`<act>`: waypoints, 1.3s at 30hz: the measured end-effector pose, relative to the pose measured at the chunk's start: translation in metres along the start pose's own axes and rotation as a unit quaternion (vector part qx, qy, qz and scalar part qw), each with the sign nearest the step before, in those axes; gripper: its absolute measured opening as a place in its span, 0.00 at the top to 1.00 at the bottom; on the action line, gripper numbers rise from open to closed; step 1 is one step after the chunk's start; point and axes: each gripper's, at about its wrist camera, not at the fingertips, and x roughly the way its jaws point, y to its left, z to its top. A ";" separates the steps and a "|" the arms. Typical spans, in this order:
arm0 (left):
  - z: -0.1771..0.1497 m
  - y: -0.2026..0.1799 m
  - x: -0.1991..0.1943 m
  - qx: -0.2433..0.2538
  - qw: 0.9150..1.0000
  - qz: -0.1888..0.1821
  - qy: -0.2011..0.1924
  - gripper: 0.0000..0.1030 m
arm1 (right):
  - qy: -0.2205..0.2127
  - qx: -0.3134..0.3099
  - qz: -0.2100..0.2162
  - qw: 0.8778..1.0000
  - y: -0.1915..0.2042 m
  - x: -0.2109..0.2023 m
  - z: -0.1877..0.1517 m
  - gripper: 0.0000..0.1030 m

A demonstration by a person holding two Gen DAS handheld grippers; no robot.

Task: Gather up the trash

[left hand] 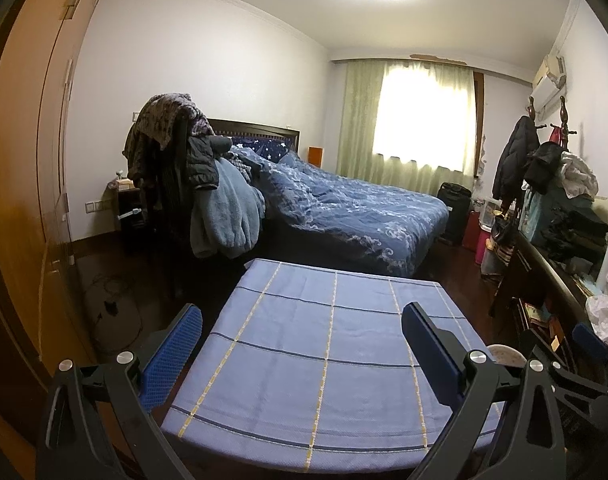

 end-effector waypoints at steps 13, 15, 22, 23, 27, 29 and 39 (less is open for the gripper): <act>-0.003 -0.001 0.003 -0.007 1.000 -0.001 0.010 0.04 | 0.010 -0.005 0.003 1.000 0.002 0.006 -0.003 0.03; -0.005 -0.001 0.003 -0.008 1.000 -0.003 0.012 0.03 | 0.009 -0.004 0.003 1.000 0.002 0.006 -0.003 0.03; -0.004 -0.001 0.003 -0.006 1.000 -0.002 0.010 0.04 | 0.008 -0.005 0.002 1.000 0.003 0.006 -0.006 0.03; -0.004 -0.001 0.003 -0.006 1.000 -0.001 0.010 0.04 | 0.008 -0.006 0.001 1.000 0.004 0.006 -0.007 0.03; -0.005 -0.002 0.003 -0.004 1.000 0.000 0.009 0.04 | 0.010 -0.005 0.003 1.000 0.003 0.006 -0.007 0.03; -0.004 -0.002 0.004 -0.002 1.000 -0.001 0.008 0.04 | 0.010 -0.005 0.003 1.000 0.003 0.006 -0.008 0.03; -0.006 -0.001 0.007 0.002 1.000 -0.007 0.013 0.04 | 0.018 -0.006 0.006 1.000 -0.002 0.011 -0.011 0.03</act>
